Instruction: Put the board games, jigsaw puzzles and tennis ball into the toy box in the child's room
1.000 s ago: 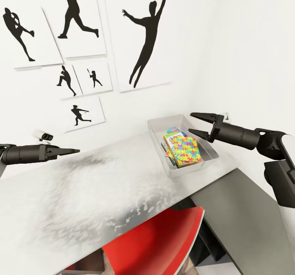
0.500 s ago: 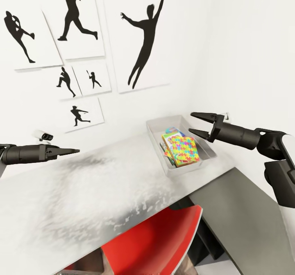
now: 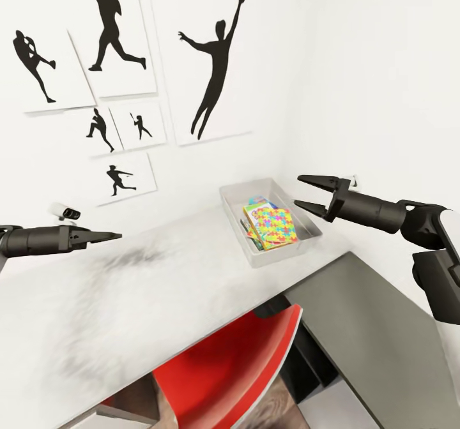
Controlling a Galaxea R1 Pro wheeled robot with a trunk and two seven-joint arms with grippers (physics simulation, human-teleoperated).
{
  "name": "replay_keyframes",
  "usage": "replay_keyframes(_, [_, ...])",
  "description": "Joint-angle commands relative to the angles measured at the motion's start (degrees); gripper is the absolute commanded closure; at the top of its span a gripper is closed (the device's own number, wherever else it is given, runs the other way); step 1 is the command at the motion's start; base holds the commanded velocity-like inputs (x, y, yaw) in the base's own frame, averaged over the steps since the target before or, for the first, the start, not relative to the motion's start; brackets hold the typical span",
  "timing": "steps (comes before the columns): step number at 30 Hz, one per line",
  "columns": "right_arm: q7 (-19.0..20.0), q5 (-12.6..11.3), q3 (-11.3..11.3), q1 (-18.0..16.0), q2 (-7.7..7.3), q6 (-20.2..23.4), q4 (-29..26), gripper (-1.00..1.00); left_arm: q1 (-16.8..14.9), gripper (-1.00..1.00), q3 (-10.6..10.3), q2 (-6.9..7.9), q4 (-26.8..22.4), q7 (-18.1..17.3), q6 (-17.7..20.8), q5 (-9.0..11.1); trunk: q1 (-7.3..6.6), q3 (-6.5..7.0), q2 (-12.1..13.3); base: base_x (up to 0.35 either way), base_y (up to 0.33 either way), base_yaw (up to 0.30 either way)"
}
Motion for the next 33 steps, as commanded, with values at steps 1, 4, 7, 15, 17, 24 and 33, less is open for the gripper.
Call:
replay_keyframes(1, [-0.6,-0.6,0.0,-0.1,-0.03,0.0,0.0,-1.00,0.0,-1.00,0.0,0.16,0.1,-0.2,0.6,0.0,0.04,-0.02,-0.1,-0.010,0.000,-0.113])
replay_keyframes(4, [-0.6,-0.6,0.0,-0.1,-0.01,0.0,0.0,-1.00,0.0,-1.00,0.0,0.39,0.4,-0.2,0.6,0.0,0.04,0.25,-0.1,-0.007,0.000,-0.122])
replay_keyframes(7, [-0.6,-0.6,0.1,-0.1,0.02,0.0,0.0,-1.00,0.0,-1.00,0.1,0.53,0.5,-0.2,0.6,0.0,0.04,0.53,-0.1,-0.003,0.000,-0.135])
replay_keyframes(15, [-0.6,-0.6,0.0,-0.1,0.03,0.0,0.0,-1.00,0.0,-1.00,0.4,0.95,0.7,-0.2,0.6,0.1,0.04,1.26,-0.1,-0.046,0.036,-0.151])
replay_keyframes(17, [-0.6,-0.6,0.0,-0.1,0.04,0.0,0.0,-1.00,0.0,-1.00,0.4,1.14,0.7,-0.2,0.6,0.1,0.04,1.44,-0.1,-0.120,0.073,-0.160])
replay_keyframes(24, [-0.6,-0.6,0.0,-0.1,0.00,0.0,0.0,-1.00,0.1,-1.00,0.4,1.50,0.7,-0.2,0.6,0.1,0.04,2.07,-0.1,-0.110,0.019,-0.165])
replay_keyframes(33, [-0.6,-0.6,0.0,-0.1,-0.04,0.0,0.0,-1.00,0.1,-1.00,0.4,1.59,0.7,-0.2,0.6,0.1,0.04,2.87,-0.1,-0.012,0.095,-0.173])
